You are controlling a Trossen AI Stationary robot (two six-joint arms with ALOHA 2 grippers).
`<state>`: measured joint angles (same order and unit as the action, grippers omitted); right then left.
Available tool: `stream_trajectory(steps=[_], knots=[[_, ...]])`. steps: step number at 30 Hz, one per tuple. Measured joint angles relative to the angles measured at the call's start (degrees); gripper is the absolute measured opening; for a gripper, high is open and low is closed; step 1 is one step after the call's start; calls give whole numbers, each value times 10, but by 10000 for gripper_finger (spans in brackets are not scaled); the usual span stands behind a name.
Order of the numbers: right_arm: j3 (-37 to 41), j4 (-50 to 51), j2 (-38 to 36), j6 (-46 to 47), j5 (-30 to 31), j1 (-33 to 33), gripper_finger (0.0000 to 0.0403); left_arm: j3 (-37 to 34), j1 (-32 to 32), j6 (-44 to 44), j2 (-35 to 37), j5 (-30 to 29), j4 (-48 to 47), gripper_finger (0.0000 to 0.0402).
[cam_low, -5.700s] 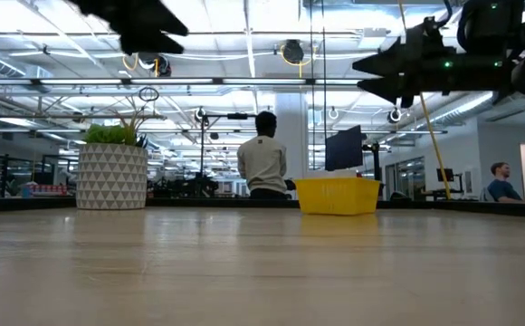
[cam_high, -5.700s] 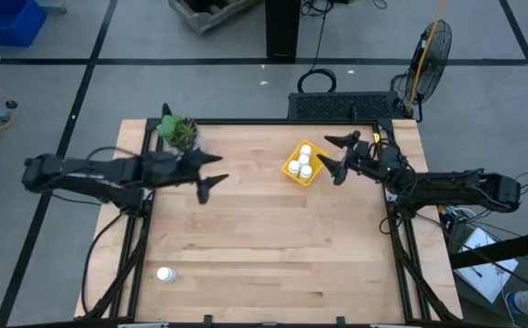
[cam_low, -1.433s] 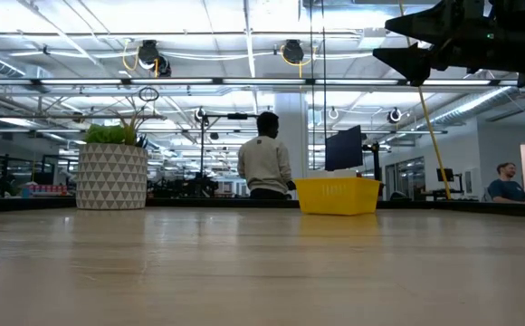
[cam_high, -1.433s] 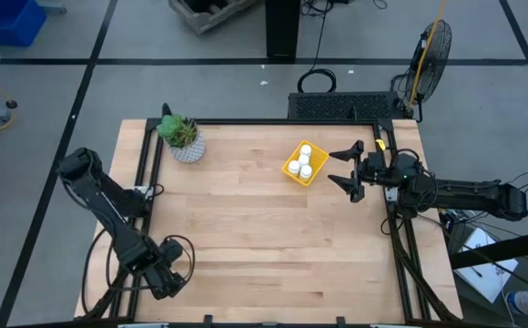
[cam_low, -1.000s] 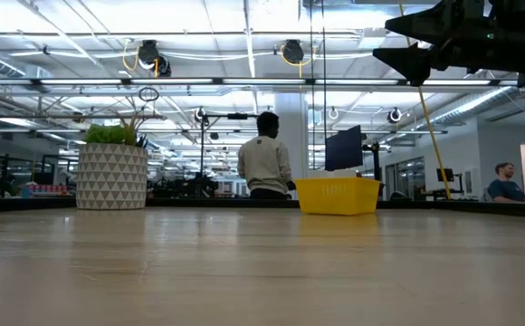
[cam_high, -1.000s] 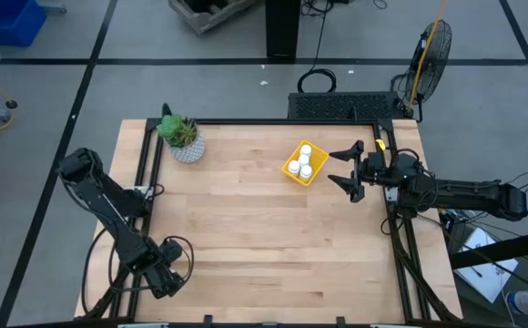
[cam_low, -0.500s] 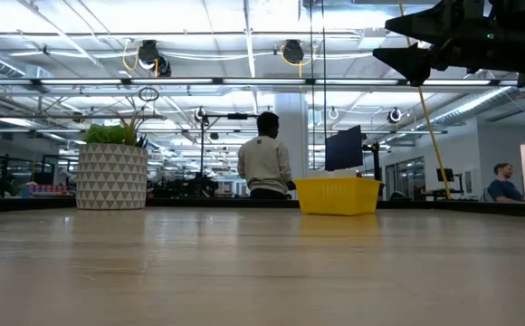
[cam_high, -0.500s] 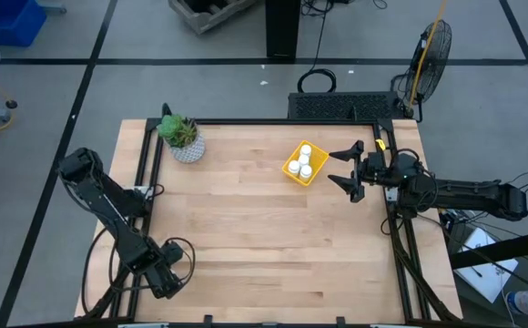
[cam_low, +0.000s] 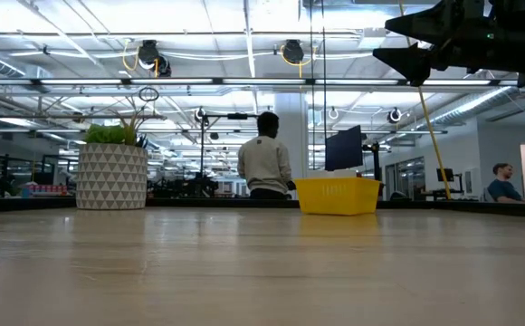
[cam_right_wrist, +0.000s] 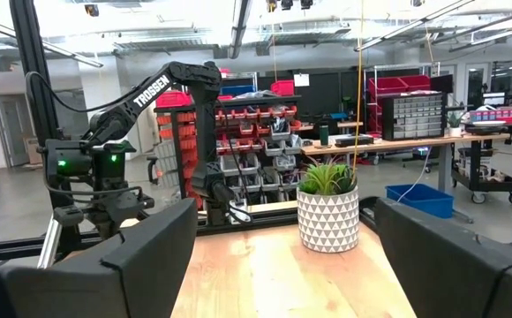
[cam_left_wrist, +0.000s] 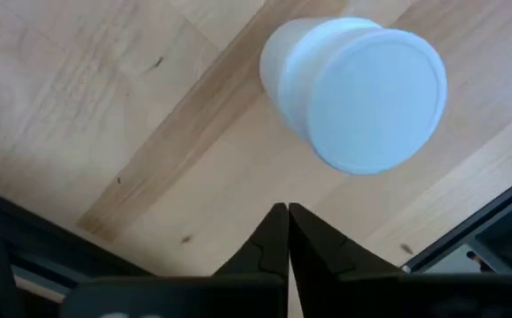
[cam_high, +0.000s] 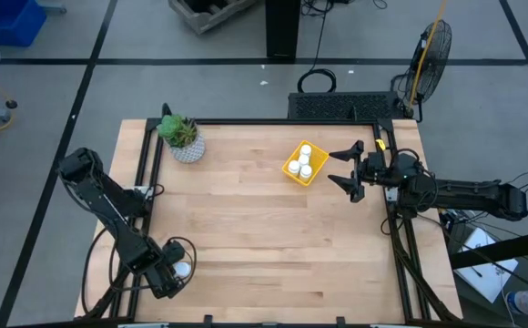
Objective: Pick and place pill bottles into a basket
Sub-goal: Put the white medicine bottle into the yellow bin
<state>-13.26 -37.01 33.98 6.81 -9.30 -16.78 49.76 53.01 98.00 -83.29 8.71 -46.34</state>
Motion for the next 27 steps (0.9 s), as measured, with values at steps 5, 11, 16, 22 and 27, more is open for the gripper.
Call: stream_trajectory(steps=[5,11,16,22,27], knots=[[0,0,0,0,0,0,336,0,0,-7,0,-6,4,47],[0,0,0,0,0,0,336,0,-1,-1,0,-15,-1,124],[0,0,0,0,0,0,336,0,-1,11,0,-12,0,210],[0,1,0,0,0,0,336,0,-1,0,0,-13,12,308],[0,0,0,0,0,0,336,0,-9,-3,0,-38,11,361]])
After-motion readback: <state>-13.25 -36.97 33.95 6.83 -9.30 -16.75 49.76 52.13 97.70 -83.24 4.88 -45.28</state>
